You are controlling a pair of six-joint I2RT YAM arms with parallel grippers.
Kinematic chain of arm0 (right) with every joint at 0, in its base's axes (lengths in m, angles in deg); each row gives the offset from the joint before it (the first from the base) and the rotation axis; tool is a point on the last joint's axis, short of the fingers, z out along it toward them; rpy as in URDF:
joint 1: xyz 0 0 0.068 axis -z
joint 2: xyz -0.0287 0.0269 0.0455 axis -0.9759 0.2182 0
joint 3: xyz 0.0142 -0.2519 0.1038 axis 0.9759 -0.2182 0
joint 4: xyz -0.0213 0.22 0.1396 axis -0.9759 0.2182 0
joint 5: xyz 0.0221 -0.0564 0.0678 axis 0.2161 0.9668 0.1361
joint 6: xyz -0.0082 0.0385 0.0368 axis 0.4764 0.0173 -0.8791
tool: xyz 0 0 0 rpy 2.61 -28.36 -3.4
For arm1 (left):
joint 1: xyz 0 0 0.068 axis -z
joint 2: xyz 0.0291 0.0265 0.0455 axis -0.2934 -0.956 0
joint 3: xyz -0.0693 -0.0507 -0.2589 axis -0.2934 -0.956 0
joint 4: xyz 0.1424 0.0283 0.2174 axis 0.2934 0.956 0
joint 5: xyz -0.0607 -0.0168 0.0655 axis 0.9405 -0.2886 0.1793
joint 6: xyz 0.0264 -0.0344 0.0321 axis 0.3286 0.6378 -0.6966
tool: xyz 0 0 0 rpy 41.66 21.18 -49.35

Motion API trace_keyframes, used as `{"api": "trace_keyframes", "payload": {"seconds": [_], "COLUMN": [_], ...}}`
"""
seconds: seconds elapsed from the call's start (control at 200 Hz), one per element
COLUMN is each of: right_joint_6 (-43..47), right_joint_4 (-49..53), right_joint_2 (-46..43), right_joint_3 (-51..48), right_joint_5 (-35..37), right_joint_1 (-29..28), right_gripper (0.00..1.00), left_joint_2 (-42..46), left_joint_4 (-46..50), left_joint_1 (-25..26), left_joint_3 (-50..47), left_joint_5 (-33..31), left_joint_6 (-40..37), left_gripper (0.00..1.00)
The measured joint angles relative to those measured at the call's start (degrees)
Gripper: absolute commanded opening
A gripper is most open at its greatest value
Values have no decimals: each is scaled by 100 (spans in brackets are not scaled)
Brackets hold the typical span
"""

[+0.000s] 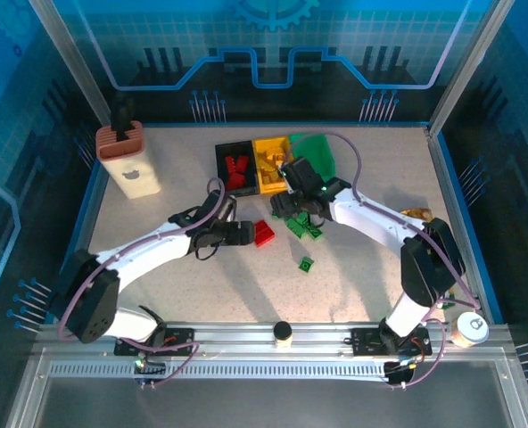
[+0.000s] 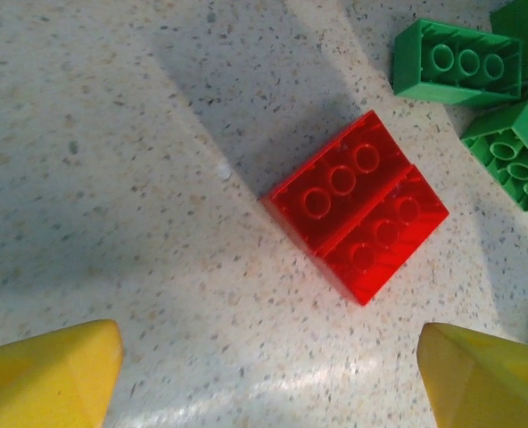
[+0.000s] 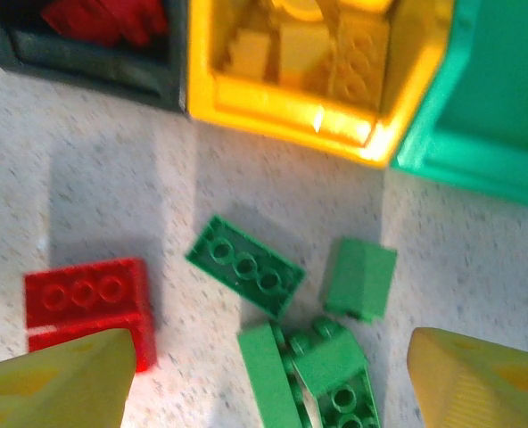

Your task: Sort the legos into containers by color

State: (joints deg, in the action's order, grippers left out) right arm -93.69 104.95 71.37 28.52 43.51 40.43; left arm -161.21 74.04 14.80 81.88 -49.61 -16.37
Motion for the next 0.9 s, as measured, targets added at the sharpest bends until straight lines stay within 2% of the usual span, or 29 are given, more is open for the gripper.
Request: {"api": "trace_keyframes", "payload": {"seconds": [0.075, 0.215, 0.31, 0.645, 0.896], "right_joint_6": [-70, -203, -280, -446, -542], "right_joint_4": [-57, -181, -264, -308, -380], "right_joint_2": [-186, -546, -732, -1082, -1165], "right_joint_3": [-304, -750, -986, -1537, -1604], "right_joint_5": [2, -11, -20, -24, -46], "right_joint_1": [44, 92, 116, 153, 186], "right_gripper": [81, 81, 81, 80, 80], "left_joint_2": [-363, -944, -1263, -2146, -2243], "left_joint_4": [-55, -59, -52, -9, 55], "left_joint_1": [0, -2, -26, -240, -240], "left_joint_3": [199, 612, 909, 1593, 1585], "left_joint_5": [57, 68, 70, 76, 157], "left_joint_6": [-28, -149, -249, -409, -442], "left_gripper": [82, 66, 61, 52, 49]}}
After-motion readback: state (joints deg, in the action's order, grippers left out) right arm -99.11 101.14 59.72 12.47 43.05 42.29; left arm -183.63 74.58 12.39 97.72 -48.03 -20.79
